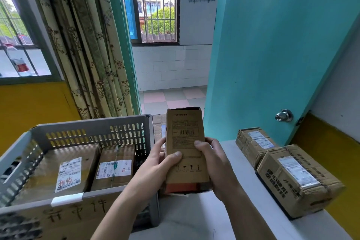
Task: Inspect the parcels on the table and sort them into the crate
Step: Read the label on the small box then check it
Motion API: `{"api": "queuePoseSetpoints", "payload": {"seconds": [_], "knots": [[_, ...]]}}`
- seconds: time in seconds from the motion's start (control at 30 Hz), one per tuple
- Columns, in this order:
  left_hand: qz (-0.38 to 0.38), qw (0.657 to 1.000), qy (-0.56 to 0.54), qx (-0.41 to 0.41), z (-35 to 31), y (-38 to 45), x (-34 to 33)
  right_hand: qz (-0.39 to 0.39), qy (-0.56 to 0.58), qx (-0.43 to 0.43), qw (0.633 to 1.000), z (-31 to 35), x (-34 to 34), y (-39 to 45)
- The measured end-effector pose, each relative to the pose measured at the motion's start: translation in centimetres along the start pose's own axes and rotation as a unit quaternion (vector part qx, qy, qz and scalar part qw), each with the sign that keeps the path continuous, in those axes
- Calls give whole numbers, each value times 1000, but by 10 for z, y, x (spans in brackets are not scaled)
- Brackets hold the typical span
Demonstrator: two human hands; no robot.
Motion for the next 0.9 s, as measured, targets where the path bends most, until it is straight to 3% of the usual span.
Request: {"api": "queuePoseSetpoints", "payload": {"seconds": [0.2,0.4,0.6,0.9], "knots": [[-22,999,-13,-23,-7,1,2,102,-17,12,995,-3,-6,-9],[13,1000,20,-8,-4,-6,-1,73,-27,32,996,-1,-3,-6],[-11,1000,-4,-20,-3,-7,-2,139,-30,24,990,-2,-3,-15],[13,1000,1,-9,-1,-3,-2,130,-57,36,989,-2,-3,-19]]}}
Point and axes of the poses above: each hand's wrist, its own y-axis towards the middle knuckle, its own x-axis out of the back of the hand, z = x × y, the point moved 6 cm from there along y, towards the middle knuckle, and after that the axes turned 10 degrees about -y, right-handed, at the moved point
